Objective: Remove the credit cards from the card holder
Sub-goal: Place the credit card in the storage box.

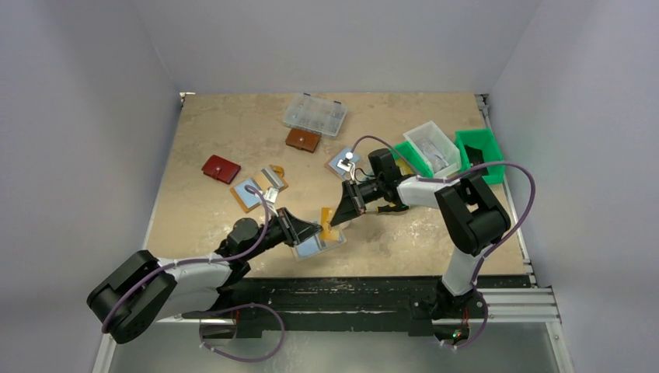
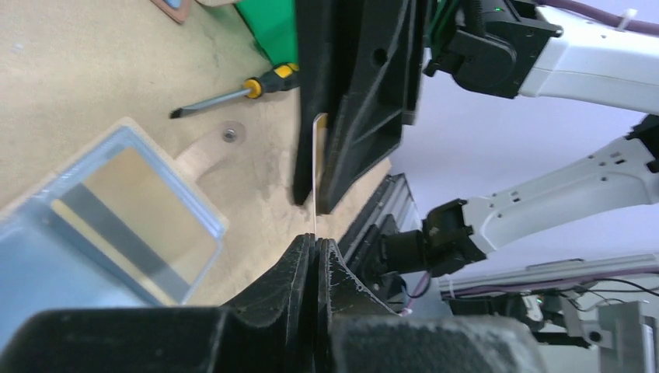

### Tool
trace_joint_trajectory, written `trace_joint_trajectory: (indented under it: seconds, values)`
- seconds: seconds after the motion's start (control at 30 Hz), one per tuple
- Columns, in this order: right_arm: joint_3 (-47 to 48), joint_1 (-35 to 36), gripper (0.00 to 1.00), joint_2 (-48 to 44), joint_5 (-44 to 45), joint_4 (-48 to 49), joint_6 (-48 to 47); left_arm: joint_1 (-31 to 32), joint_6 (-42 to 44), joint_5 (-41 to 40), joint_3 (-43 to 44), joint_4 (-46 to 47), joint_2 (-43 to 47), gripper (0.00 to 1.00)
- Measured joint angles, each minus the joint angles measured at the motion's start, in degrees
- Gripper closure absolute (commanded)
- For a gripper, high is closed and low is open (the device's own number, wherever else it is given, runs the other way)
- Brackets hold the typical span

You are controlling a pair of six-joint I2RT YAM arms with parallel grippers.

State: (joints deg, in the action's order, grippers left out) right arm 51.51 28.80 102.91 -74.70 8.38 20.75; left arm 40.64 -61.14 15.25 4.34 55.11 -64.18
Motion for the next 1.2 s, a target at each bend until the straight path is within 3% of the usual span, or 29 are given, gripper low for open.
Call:
trace_joint_trajectory:
  seconds: [0.07, 0.17, 0.23, 0.27, 0.43, 0.63, 0.97, 1.2]
  values:
    - [0.0, -0.2, 0.99, 0.0, -0.9, 1.0, 1.2, 0.0, 0.1, -0.7, 0.0, -0.6, 0.0, 0.99]
    - [0.0, -0.5, 1.0, -0.2, -1.8, 1.7, 1.6, 0.0, 0.1, -1.9, 0.1, -2.2, 0.3, 0.9]
    - [0.1, -0.6, 1.0, -0.3, -1.8, 1.0, 0.3, 0.0, 0.2, -2.9, 0.5, -4.8, 2.3, 0.71]
    - [0.7, -0.8, 1.0, -0.3, -1.7, -1.6, -2.0, 0.0, 0.6, -3.4, 0.5, -6.0, 3.3, 0.66]
    - [11.3, -1.5, 1.0, -0.3, 3.2, -26.2, -25.2, 0.0, 2.4, -7.8, 1.5, -17.5, 13.8, 0.44]
    - [17.6, -5.4, 1.0, -7.1, 11.3, -42.8, -43.8, 0.0, 5.3, -13.5, 2.4, -31.5, 25.9, 0.19]
    - [17.6, -24.8, 1.0, -22.9, 23.8, -47.4, -50.5, 0.0, 6.8, -19.7, 2.6, -45.6, 34.6, 0.18]
    - [15.3, -29.2, 1.0, -25.5, 33.7, -43.0, -47.2, 0.0, 6.7, -20.0, 2.6, -47.6, 33.5, 0.18]
